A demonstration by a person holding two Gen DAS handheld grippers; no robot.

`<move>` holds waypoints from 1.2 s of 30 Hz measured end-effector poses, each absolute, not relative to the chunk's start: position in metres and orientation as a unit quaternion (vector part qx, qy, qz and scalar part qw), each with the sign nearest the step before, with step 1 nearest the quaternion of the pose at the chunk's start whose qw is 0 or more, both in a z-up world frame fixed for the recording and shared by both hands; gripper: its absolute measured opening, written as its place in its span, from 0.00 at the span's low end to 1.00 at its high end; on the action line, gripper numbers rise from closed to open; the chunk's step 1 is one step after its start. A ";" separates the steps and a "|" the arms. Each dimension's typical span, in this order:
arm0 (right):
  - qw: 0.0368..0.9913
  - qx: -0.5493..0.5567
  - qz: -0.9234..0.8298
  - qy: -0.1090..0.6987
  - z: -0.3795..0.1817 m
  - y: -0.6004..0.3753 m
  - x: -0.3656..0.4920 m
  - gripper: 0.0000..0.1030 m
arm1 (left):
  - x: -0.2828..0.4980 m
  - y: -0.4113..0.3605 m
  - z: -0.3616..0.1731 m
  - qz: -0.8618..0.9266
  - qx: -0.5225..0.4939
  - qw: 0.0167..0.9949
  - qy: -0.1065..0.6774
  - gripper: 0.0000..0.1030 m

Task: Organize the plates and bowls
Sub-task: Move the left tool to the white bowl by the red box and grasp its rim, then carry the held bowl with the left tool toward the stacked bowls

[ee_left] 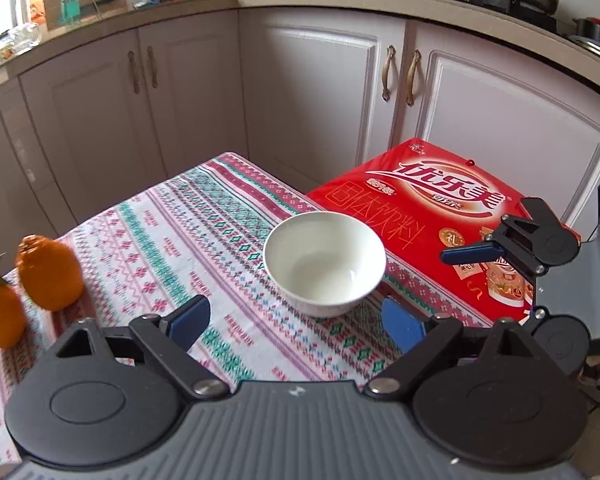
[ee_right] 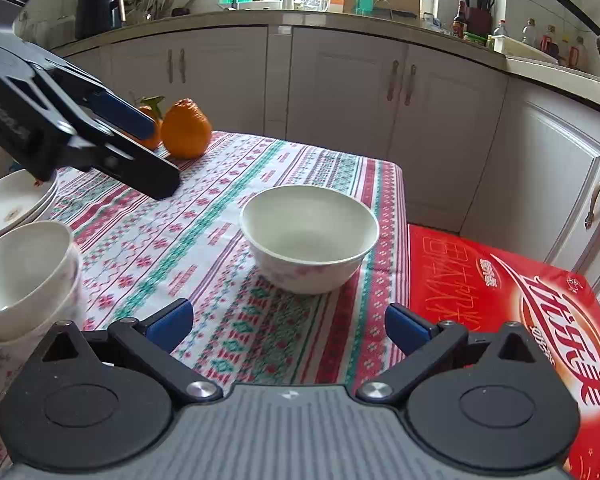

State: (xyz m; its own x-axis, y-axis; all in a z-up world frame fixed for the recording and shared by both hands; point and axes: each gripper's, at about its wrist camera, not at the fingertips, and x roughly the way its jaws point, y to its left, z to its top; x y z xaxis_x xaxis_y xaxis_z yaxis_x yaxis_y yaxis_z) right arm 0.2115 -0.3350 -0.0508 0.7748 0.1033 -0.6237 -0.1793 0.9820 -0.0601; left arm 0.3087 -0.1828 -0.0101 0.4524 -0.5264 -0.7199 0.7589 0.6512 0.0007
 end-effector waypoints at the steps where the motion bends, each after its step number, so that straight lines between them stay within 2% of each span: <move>1: 0.941 -0.059 0.077 0.324 -0.052 -0.336 0.216 1.00 | 0.315 -0.188 -0.013 -0.387 0.167 0.833 0.358 0.90; 9: 0.941 -0.057 0.095 0.321 -0.065 -0.343 0.246 1.00 | 0.363 -0.220 -0.041 -0.396 0.184 0.812 0.387 0.87; 11: 0.940 -0.058 0.098 0.323 -0.069 -0.345 0.253 0.98 | 0.371 -0.227 -0.047 -0.397 0.183 0.808 0.395 0.81; 15: 0.939 -0.067 0.098 0.324 -0.073 -0.346 0.262 0.96 | 0.384 -0.237 -0.056 -0.404 0.181 0.799 0.406 0.75; 17: 0.938 -0.069 0.101 0.325 -0.075 -0.347 0.264 0.90 | 0.388 -0.241 -0.058 -0.406 0.178 0.798 0.409 0.70; 25: 0.939 -0.077 0.102 0.318 -0.076 -0.346 0.268 0.83 | 0.396 -0.251 -0.065 -0.415 0.181 0.788 0.417 0.62; 27: 0.939 -0.078 0.104 0.319 -0.076 -0.345 0.269 0.80 | 0.398 -0.252 -0.066 -0.416 0.183 0.787 0.418 0.61; 36: 0.940 -0.073 0.103 0.318 -0.074 -0.346 0.270 0.80 | 0.400 -0.257 -0.067 -0.424 0.184 0.781 0.420 0.59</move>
